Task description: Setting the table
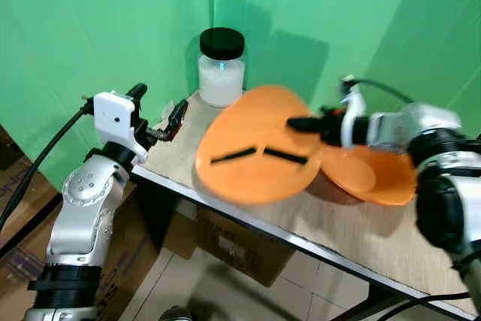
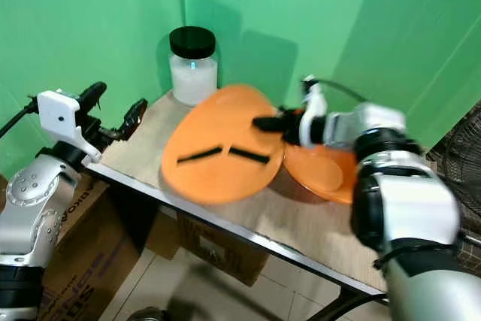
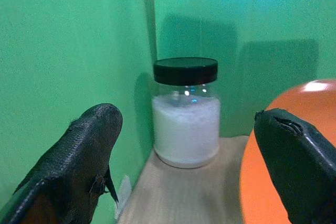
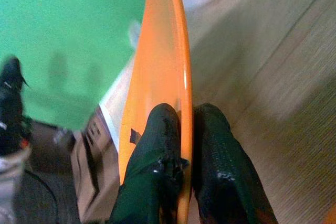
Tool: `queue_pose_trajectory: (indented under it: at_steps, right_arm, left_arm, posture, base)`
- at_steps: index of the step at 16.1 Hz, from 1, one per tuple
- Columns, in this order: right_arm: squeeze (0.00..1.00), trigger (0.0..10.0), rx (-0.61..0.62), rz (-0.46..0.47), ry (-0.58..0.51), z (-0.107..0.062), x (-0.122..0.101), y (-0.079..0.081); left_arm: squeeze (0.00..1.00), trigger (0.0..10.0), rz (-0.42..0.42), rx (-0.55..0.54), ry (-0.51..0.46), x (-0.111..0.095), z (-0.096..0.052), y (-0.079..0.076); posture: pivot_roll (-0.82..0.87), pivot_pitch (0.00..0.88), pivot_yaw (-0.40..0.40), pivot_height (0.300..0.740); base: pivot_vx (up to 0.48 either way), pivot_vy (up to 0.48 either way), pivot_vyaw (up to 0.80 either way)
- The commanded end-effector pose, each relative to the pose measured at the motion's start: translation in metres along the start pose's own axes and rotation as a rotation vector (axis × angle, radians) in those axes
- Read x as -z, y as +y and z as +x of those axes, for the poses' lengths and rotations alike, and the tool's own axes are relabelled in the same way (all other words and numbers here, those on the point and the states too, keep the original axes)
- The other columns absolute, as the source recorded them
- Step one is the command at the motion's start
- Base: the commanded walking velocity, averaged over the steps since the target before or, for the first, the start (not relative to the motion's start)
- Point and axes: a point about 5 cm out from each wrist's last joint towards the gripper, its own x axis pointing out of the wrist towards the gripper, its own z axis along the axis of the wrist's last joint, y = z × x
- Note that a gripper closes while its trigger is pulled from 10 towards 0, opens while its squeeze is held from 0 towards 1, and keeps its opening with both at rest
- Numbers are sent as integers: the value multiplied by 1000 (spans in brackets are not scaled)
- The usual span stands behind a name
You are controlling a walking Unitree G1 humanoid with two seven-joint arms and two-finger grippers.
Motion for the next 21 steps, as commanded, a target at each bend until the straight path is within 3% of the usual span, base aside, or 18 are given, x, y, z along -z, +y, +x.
queue_pose_trajectory:
  at_steps: [1,2,5,6,8,9,11,14,15,16,17,21]
  right_arm:
    - [0,0,-64,-26,-92,-11,-23,16]
    - [0,0,-98,-18,-136,-23,-31,21]
    - [0,0,-81,-59,-265,-46,-37,23]
    - [0,0,-41,-204,-489,-71,-34,28]
    - [0,0,11,-383,-666,-95,-23,46]
    - [0,0,11,-418,-702,-99,-19,52]
    - [0,0,73,-492,-789,-115,17,69]
    - [0,0,183,-481,-959,-117,61,81]
    - [0,1961,258,-551,-1012,-117,67,87]
    - [0,10000,340,-575,-970,-108,74,87]
    - [0,10000,353,-638,-1001,-102,78,97]
    - [0,10000,419,-662,-1079,-99,79,116]
  left_arm:
    - [90,10000,25,-5,-5,-4,3,-1]
    - [0,10000,40,4,14,-3,3,-2]
    - [0,10000,64,27,22,-5,8,-9]
    - [0,10000,100,19,22,-7,14,-11]
    - [0,10000,130,85,16,-8,15,-22]
    - [0,10000,131,101,13,-8,15,-25]
    - [0,10000,115,120,11,-12,14,-38]
    - [0,10000,94,150,39,-11,20,-55]
    - [0,10000,88,183,33,-13,23,-61]
    - [0,10000,84,199,29,-15,25,-67]
    - [0,10000,64,191,25,-20,30,-71]
    - [0,10000,66,137,-53,-37,30,-80]
  posture:
    - [51,0,-57,740]
    - [48,0,-49,740]
    - [36,0,-26,740]
    - [25,0,-5,740]
    - [8,0,24,740]
    - [8,0,24,740]
    - [-21,0,66,740]
    - [-51,0,103,740]
    - [-58,0,108,740]
    - [-61,0,109,740]
    - [-57,0,96,740]
    - [-60,0,68,740]
  base:
    - [0,0,0]
    - [0,0,0]
    - [0,0,0]
    - [0,0,0]
    - [0,0,0]
    - [0,0,0]
    - [0,0,0]
    - [0,0,0]
    - [0,0,0]
    - [0,0,0]
    - [0,0,0]
    - [0,0,-400]
